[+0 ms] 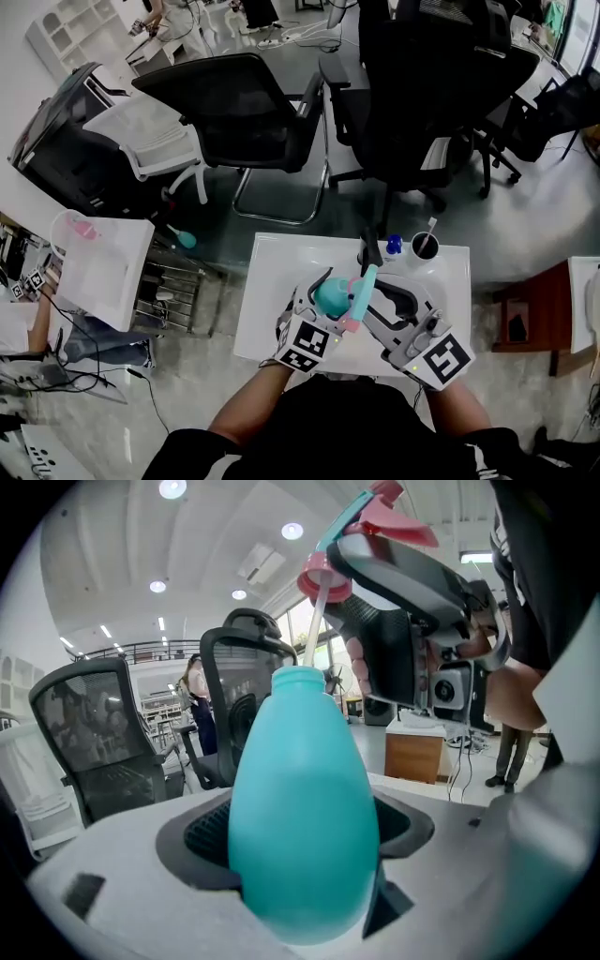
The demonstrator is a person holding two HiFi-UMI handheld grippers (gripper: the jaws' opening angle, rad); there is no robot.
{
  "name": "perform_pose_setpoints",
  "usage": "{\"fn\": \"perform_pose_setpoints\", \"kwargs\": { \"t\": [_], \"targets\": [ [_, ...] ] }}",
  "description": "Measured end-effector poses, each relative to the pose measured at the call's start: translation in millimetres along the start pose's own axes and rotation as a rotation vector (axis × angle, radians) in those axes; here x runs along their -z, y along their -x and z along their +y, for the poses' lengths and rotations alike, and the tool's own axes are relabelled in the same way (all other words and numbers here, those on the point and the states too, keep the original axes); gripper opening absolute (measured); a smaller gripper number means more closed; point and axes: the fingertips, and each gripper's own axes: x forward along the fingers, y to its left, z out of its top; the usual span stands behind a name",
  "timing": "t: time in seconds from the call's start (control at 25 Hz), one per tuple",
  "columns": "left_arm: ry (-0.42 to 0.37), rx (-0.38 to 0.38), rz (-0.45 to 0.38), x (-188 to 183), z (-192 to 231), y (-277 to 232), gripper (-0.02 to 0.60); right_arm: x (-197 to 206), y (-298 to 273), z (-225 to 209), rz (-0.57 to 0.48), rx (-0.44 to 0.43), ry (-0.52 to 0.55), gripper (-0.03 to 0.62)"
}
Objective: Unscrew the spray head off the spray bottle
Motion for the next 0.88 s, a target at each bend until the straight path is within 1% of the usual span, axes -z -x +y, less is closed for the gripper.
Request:
{"fn": "perform_pose_setpoints", "kwargs": {
  "t": [0.2,0.4,0.56,0.68,0.88],
  "targets": [
    [0.039,-0.039,0.046,26,14,-4,0.407,-8,0,-3,-0.014,0.007,-0.008,0.138],
    [0.065,-0.051,0.095,52,20,-9,0.407,-21,0,-7,-0.052,0.016,-0.017,0.138],
    [0.101,-0.057,0.129,73,21,-10,0.407,-32,1,-8,-0.085,0.03,-0.017,0.138],
    [0.12,-0.066,0.135,82,24,-9,0.407,-35,3,-10,-0.089,0.044,-0.013,0.138],
    [0.138,-0.095,0.108,78,33,-6,0.407,-37,7,-16,-0.093,0.074,-0.002,0.138]
  ]
}}
